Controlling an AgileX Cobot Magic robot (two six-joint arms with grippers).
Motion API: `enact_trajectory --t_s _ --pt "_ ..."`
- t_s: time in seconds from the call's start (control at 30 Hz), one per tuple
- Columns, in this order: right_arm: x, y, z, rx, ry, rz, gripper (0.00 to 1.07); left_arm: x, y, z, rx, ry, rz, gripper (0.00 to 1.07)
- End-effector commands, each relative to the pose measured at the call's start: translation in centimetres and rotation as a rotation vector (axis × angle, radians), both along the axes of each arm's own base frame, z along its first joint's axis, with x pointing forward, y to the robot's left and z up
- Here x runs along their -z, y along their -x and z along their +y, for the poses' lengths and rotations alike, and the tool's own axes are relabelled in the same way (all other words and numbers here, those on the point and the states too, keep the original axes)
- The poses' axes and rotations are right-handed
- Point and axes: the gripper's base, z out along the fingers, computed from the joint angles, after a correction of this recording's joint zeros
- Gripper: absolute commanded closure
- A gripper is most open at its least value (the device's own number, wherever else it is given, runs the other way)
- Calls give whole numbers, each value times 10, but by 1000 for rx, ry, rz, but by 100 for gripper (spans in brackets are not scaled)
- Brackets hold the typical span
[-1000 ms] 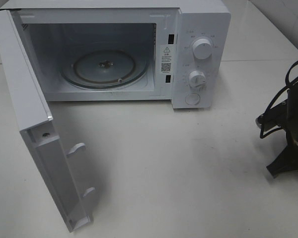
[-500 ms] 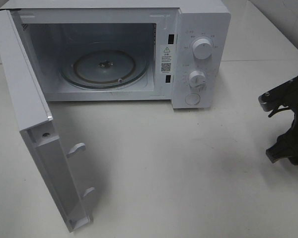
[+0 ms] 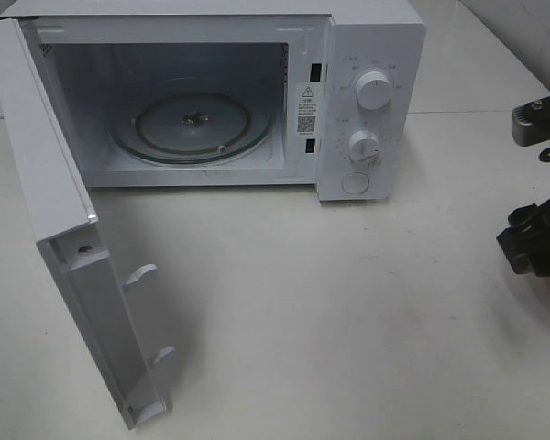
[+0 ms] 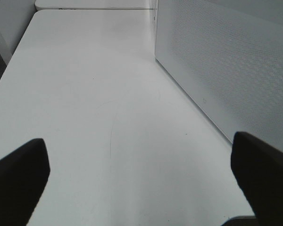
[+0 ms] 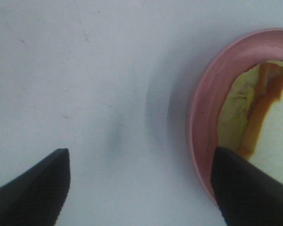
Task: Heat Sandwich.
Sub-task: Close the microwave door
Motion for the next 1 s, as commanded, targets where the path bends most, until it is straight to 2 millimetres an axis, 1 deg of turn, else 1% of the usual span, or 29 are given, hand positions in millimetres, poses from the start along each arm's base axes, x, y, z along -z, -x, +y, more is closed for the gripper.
enact_trajectory --t_s 0.03,0.1,0.17,0.27,0.3,0.33,0.37,0.43,0.47,0.53,0.57,0.6,0.63,0.67,0.7,0.73,0.77,0.83,0.87,0.9,0.97,1.0 --pt "-15 12 -1 -10 -28 -16 29 0 1 0 -2 2 -17 6" --pt "-18 16 -2 -8 -34 -20 30 0 1 0 -2 2 -17 6" --pt "-29 26 -4 -8 -54 -49 31 0 1 0 -2 2 -17 6" --pt "-36 34 -6 -13 -60 -68 31 0 1 0 -2 2 -17 6" --pt "-44 43 -9 -18 -60 -85 31 0 1 0 -2 2 -17 6" --pt "-48 47 -10 -18 -61 -97 31 0 1 0 -2 2 -17 6" --pt "-48 47 -10 -18 -61 -97 31 0 1 0 -2 2 -17 6" --pt "-54 56 -13 -23 -59 -117 31 0 1 0 -2 2 -17 6" --pt "-59 65 -15 -19 -64 -126 31 0 1 0 -2 2 -17 6" --pt "-64 74 -17 -22 -78 -131 31 0 1 0 -2 2 -17 6" --pt "-64 74 -17 -22 -78 -131 31 0 1 0 -2 2 -17 6" --pt "-66 79 -17 -27 -86 -136 31 0 1 0 -2 2 -17 6" --pt "-70 89 -19 -26 -102 -147 31 0 1 0 -2 2 -17 6" --pt "-72 93 -20 -26 -103 -152 31 0 1 0 -2 2 -17 6" --pt "-72 93 -20 -26 -103 -152 31 0 1 0 -2 2 -17 6" --pt "-73 99 -22 -27 -107 -162 31 0 1 0 -2 2 -17 6" --pt "-77 108 -24 -33 -120 -186 31 0 1 0 -2 2 -17 6" --pt "-79 119 -26 -37 -129 -216 31 0 1 0 -2 2 -17 6" --pt "-79 119 -26 -37 -129 -216 31 0 1 0 -2 2 -17 6" --pt "-79 129 -29 -34 -135 -242 31 0 1 0 -2 2 -17 6" --pt "-76 138 -32 -31 -143 -260 31 0 1 0 -2 2 -17 6" --pt "-76 138 -32 -31 -143 -260 31 0 1 0 -2 2 -17 6"
